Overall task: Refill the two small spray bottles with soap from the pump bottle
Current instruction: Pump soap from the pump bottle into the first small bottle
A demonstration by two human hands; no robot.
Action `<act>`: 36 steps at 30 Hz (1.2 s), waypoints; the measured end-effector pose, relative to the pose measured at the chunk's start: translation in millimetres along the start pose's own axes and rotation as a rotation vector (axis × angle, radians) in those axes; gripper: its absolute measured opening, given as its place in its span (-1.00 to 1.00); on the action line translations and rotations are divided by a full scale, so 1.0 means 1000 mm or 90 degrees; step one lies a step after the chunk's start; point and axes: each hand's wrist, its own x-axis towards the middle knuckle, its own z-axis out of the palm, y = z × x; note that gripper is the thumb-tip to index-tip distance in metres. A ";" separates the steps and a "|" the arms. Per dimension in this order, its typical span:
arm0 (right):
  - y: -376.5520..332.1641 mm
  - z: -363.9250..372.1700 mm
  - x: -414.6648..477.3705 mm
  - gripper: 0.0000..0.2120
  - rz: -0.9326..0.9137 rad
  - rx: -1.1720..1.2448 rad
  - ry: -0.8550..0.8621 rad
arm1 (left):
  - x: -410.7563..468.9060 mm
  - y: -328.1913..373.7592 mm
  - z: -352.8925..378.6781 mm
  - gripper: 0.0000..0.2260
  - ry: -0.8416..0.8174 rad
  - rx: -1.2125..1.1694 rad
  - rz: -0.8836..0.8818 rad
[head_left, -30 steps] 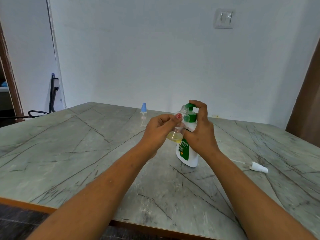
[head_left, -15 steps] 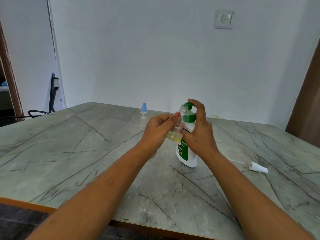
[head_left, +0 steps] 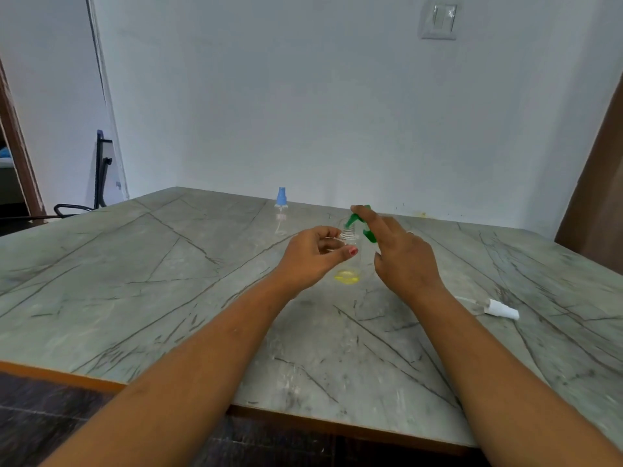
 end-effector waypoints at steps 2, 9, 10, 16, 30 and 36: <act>0.000 0.003 -0.002 -0.19 -0.001 -0.049 -0.024 | 0.001 -0.006 -0.003 -0.56 -0.001 0.048 0.003; -0.005 0.009 -0.002 -0.27 0.010 -0.100 -0.055 | 0.003 -0.015 -0.003 -0.63 -0.010 0.082 -0.020; -0.006 0.009 -0.002 -0.29 0.016 -0.096 -0.054 | 0.002 -0.015 -0.003 -0.65 -0.012 0.085 -0.016; -0.009 0.010 -0.001 -0.30 0.023 -0.101 -0.065 | 0.003 -0.013 -0.004 -0.65 -0.011 0.108 -0.013; -0.010 0.010 0.001 -0.29 0.019 -0.130 -0.067 | 0.004 -0.014 -0.004 -0.62 -0.015 0.147 -0.011; -0.009 0.014 -0.002 -0.21 0.017 -0.141 -0.071 | 0.006 -0.017 -0.004 -0.62 -0.012 0.142 -0.014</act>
